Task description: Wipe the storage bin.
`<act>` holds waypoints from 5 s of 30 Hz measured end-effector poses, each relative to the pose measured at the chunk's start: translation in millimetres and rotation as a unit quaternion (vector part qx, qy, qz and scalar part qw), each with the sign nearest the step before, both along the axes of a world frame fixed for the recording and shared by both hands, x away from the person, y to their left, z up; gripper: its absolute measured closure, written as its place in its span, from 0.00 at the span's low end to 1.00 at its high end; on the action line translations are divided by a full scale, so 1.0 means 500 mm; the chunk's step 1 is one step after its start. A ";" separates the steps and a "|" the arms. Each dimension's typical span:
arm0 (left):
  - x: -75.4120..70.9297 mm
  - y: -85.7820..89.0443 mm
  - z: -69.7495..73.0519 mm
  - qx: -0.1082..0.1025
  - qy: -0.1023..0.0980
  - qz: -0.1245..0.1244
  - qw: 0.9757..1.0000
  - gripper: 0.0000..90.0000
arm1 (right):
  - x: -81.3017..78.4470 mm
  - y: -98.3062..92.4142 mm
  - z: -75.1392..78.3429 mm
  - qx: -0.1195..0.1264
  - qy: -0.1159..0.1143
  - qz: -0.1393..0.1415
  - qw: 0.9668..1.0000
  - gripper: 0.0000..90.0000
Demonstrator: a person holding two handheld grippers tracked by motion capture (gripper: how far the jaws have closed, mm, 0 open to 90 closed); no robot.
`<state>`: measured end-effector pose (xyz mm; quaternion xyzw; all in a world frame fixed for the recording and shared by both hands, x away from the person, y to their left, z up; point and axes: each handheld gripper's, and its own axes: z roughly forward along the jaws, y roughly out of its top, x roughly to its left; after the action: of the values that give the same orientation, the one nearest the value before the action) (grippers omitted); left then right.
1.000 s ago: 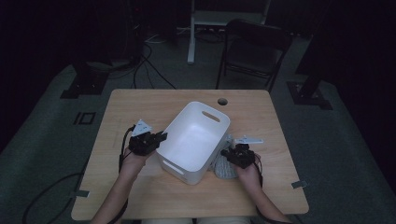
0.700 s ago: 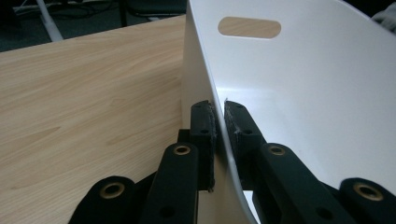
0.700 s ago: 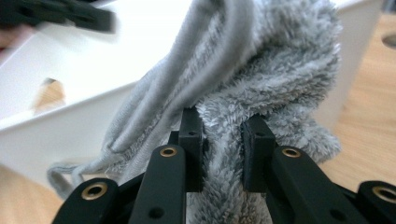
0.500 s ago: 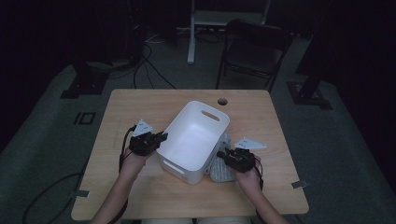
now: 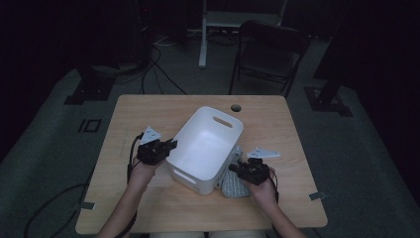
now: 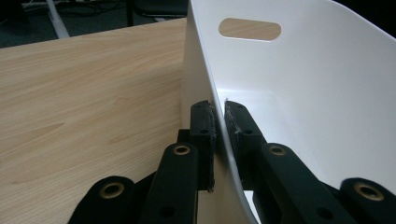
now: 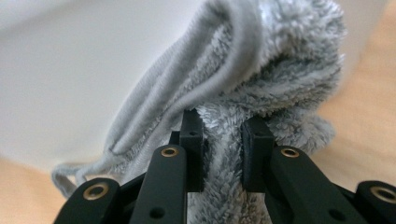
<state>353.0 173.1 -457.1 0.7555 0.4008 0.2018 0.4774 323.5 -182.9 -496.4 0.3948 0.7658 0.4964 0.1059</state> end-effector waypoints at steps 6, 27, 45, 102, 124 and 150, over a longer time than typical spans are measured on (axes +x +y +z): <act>-0.001 -0.003 0.000 0.000 -0.001 -0.002 1.000 0.92 | -0.054 0.010 0.036 0.031 -0.036 0.013 0.999 0.82; -0.005 -0.010 -0.001 0.008 -0.010 0.013 1.000 0.91 | 0.013 0.034 -0.067 -0.073 0.023 -0.028 0.997 0.83; -0.007 -0.014 -0.001 0.004 -0.005 0.015 1.000 0.92 | -0.063 0.054 -0.023 -0.041 -0.035 0.020 0.998 0.83; -0.013 -0.024 -0.001 0.028 -0.019 0.035 0.999 0.92 | -0.133 0.074 0.012 0.036 -0.089 0.035 0.995 0.45; -0.016 -0.029 0.001 0.031 -0.020 0.028 0.999 0.91 | -0.096 0.080 -0.032 -0.013 -0.070 0.027 0.997 0.38; -0.011 -0.029 0.000 0.034 -0.020 0.014 0.999 0.91 | -0.061 0.024 0.034 -0.005 -0.082 0.041 0.996 0.81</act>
<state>347.3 158.6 -457.0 0.7611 0.3951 0.2370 0.4566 293.1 -170.8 -479.5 0.3204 0.7723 0.5275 0.1503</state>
